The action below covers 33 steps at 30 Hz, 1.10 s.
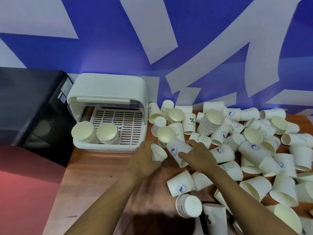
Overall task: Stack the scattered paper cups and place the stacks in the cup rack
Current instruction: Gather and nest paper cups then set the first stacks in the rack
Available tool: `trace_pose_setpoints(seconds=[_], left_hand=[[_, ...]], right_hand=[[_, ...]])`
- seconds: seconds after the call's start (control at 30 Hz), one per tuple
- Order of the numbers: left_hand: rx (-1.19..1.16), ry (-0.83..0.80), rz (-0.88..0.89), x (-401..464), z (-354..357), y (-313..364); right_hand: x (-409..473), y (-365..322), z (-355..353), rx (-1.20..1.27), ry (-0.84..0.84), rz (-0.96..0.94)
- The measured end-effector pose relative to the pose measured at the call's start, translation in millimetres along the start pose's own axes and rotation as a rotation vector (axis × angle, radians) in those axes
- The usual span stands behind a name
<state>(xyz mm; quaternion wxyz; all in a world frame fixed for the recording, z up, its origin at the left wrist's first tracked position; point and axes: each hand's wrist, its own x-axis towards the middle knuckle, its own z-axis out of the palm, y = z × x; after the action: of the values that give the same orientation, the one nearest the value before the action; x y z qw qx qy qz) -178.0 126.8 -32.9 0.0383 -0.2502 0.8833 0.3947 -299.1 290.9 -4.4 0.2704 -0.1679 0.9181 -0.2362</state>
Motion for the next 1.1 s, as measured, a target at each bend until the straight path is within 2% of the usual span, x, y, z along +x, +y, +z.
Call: trace_pose_setpoints(seconds=[0.3,0.6,0.87,1.1], left_hand=[[-0.021,0.053,0.038,-32.6,-59.9,-0.8],[-0.031,0.211,-0.034,-53.8,-125.9,-64.3],[-0.044,0.241,-0.013,-52.6,-184.5,-102.3],[-0.039,0.302,-0.008,-30.8,-208.8,-120.0]], right_hand=[[-17.7,-48.7,13.1,0.119,0.127,-0.154],[-28.8,-118.9,53.6,0.231,0.2,-0.262],[-24.3,-180.2,87.9,0.196,0.206,-0.341],[-10.9,-213.2,111.2,0.163,0.266,-0.404]])
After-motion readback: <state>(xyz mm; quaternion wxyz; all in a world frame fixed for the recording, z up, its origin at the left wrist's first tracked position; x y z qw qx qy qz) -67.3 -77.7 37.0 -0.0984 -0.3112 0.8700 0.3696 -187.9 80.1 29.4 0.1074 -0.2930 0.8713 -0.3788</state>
